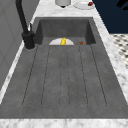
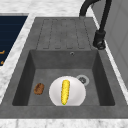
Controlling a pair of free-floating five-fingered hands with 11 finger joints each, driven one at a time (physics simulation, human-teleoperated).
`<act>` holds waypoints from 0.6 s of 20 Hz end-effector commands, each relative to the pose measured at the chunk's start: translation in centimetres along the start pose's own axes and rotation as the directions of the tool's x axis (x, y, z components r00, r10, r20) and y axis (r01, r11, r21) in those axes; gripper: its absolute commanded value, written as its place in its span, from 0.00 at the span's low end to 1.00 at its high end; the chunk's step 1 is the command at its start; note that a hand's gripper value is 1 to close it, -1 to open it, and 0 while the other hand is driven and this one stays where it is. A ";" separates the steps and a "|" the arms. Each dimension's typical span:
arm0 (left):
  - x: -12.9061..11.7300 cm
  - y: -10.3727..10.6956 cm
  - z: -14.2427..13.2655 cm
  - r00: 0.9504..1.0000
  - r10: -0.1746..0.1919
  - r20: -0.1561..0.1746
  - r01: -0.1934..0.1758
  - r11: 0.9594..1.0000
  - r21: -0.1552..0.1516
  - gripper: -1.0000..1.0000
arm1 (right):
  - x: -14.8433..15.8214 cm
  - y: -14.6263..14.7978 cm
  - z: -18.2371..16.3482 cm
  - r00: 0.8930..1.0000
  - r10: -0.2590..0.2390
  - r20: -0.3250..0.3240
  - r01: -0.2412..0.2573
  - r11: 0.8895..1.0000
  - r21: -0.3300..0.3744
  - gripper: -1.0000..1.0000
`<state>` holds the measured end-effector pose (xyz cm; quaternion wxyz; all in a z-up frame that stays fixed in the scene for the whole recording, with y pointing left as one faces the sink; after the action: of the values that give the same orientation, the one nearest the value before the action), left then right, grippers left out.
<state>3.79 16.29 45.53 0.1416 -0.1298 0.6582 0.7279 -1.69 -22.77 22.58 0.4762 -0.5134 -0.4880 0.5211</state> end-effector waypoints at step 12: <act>0.0 -0.3 -0.3 0.987 -0.115 0.114 0.128 0.986 -0.107 0.00 | 0.0 0.0 0.0 1.000 0.000 0.000 0.000 1.000 0.000 0.50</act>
<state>3.86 16.04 45.44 0.1672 -0.1442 0.6456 0.7311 -1.69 -22.77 22.58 0.4762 -0.5134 -0.4880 0.5211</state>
